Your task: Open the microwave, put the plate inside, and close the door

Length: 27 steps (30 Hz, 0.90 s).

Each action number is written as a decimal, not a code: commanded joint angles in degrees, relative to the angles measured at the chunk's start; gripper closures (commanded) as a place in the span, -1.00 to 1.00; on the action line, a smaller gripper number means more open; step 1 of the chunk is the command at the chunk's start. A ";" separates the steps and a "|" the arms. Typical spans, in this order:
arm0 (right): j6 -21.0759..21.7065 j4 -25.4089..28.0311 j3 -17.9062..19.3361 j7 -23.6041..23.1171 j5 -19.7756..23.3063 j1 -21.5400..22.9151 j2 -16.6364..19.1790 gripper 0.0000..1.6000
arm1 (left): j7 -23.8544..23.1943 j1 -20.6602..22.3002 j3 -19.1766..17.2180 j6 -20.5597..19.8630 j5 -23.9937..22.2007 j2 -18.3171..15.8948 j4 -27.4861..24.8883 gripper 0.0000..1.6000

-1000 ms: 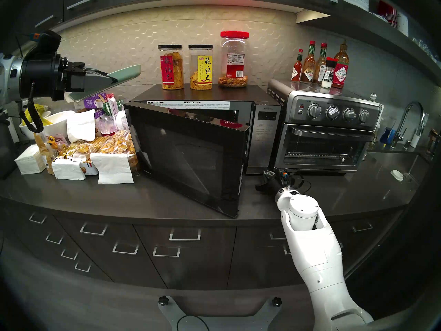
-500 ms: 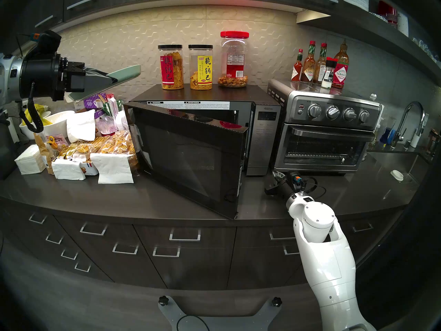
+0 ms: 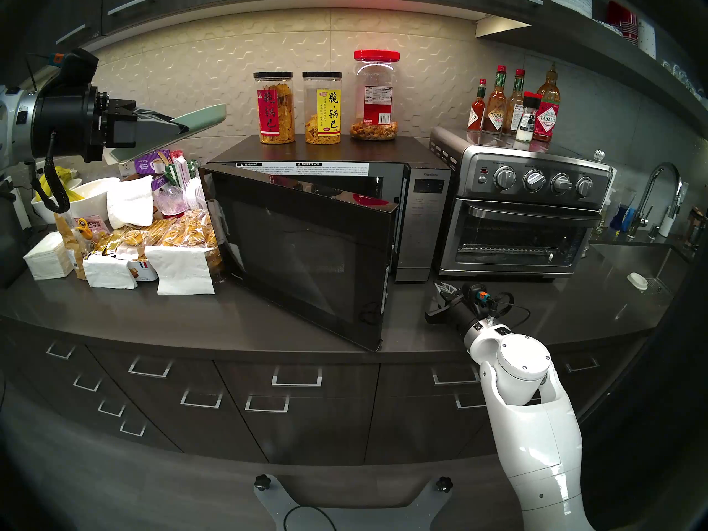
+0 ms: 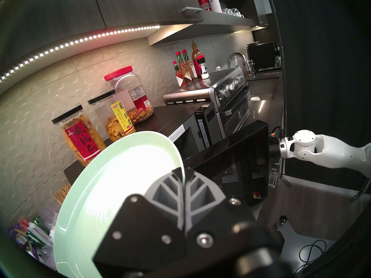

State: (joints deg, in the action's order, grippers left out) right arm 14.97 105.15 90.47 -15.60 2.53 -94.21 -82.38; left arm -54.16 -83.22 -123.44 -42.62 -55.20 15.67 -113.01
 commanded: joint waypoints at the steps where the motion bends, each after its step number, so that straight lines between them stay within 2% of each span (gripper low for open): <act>1: -0.25 2.15 -1.28 -0.15 0.00 0.73 -0.73 1.00 | -0.13 0.41 -0.73 -0.03 0.06 -0.02 -0.09 1.00; 11: -0.32 2.20 -2.98 -1.07 0.07 1.29 -0.96 1.00 | -0.13 0.41 -0.73 -0.03 0.06 -0.02 -0.09 1.00; 14: -0.62 2.04 -3.09 -3.75 1.34 1.59 0.06 1.00 | -0.13 0.41 -0.73 -0.03 0.06 -0.02 -0.09 1.00; 19: -1.13 2.75 -2.67 -5.17 2.04 1.19 0.42 1.00 | -0.13 0.41 -0.73 -0.03 0.07 -0.01 -0.09 1.00; 27: -4.84 2.79 -2.04 -8.09 3.29 0.00 1.54 1.00 | -0.14 0.40 -0.75 -0.04 0.08 0.00 -0.09 1.00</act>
State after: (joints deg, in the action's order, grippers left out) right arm 13.15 106.26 88.01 -21.74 4.64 -93.90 -81.58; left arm -54.16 -83.21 -123.44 -42.62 -55.20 15.67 -113.01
